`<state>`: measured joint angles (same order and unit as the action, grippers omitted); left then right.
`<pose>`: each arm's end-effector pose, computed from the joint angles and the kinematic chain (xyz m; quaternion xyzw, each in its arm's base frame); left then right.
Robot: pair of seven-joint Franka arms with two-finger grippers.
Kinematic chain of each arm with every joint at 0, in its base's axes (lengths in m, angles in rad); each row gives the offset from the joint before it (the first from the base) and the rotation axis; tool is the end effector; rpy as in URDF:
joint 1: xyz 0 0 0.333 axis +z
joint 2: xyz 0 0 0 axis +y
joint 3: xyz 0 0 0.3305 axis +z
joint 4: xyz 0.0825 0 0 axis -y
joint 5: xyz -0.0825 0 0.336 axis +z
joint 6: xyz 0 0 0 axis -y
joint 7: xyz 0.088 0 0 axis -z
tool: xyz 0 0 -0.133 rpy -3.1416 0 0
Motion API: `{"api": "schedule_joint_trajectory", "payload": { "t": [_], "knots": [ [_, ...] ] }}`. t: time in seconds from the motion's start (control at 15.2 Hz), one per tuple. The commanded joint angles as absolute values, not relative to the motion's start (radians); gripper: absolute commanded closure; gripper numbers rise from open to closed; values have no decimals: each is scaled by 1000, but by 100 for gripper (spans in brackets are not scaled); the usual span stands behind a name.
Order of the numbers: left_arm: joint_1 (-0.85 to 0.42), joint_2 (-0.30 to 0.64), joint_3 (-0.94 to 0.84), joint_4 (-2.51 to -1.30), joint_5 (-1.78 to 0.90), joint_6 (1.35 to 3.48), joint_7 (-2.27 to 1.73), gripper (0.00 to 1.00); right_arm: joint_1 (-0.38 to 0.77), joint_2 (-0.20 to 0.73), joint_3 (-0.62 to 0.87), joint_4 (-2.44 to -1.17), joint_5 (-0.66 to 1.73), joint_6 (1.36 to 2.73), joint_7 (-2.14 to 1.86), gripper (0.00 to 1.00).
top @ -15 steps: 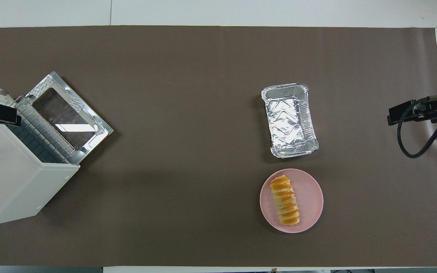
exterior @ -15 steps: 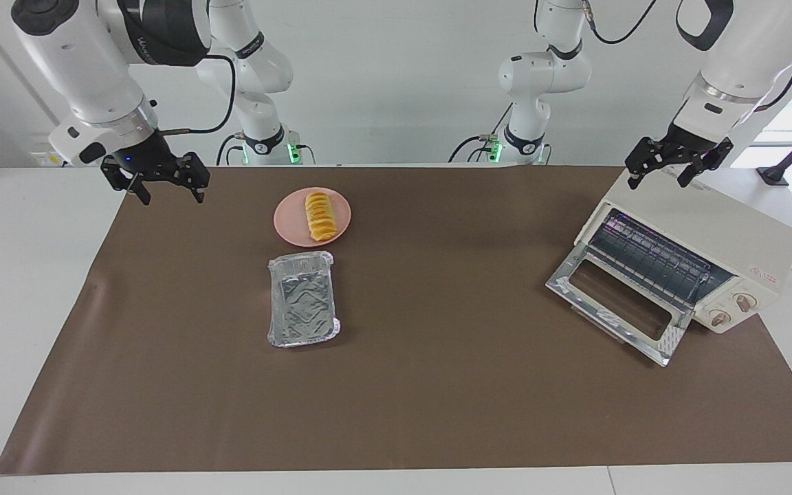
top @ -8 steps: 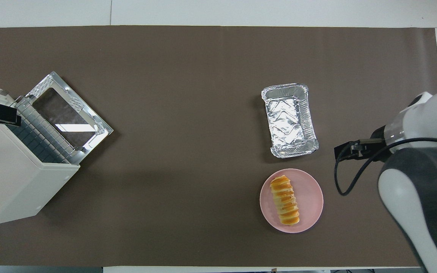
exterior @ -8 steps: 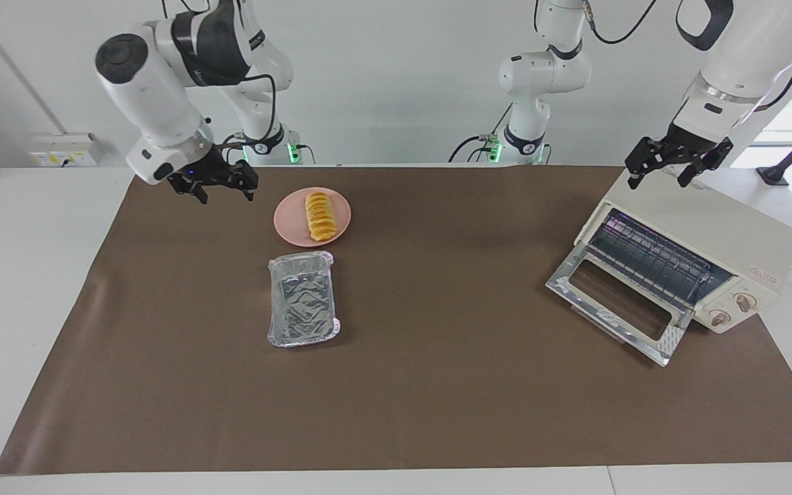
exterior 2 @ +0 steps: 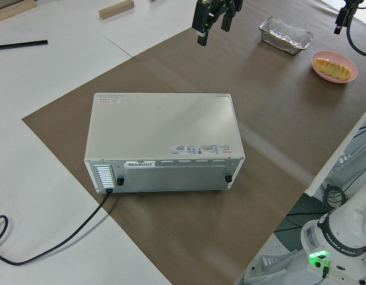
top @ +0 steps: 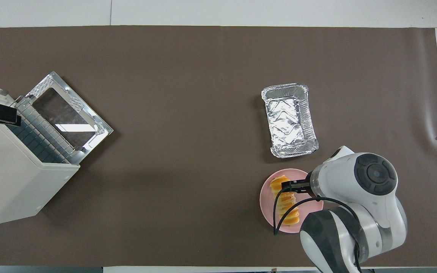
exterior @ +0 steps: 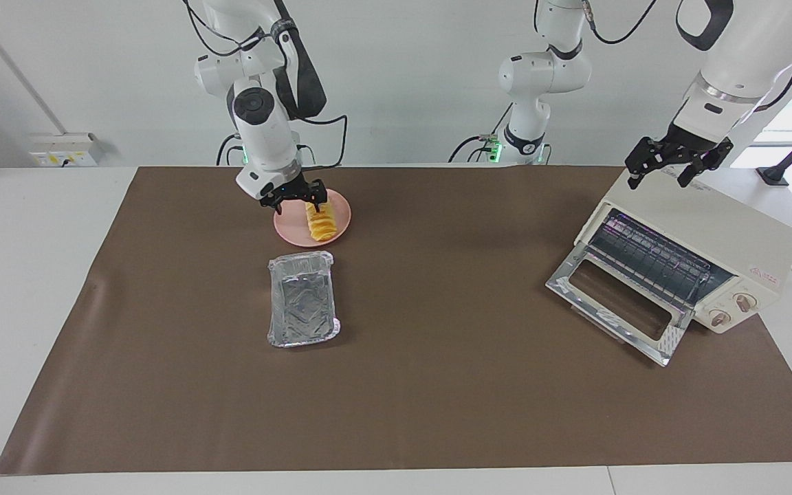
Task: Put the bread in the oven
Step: 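Reach the right gripper down and grasp the bread roll on the pink plate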
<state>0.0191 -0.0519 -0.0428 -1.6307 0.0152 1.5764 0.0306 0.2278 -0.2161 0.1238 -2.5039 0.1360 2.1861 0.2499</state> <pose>0.4895 -0.0102 0.6139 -0.9996 0.0272 0.0013 0.0087 0.3650 0.1422 0.3732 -0.9979 -0.0066 0.0605 0.0234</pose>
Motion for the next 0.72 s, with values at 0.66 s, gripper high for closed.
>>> {"api": "schedule_joint_trajectory", "payload": {
  "t": [0.66],
  "knots": [
    [21,-66,-41,-1651,18,1594,37,0,341,-161,121,-2609,153,2402,370,34]
  ]
}}
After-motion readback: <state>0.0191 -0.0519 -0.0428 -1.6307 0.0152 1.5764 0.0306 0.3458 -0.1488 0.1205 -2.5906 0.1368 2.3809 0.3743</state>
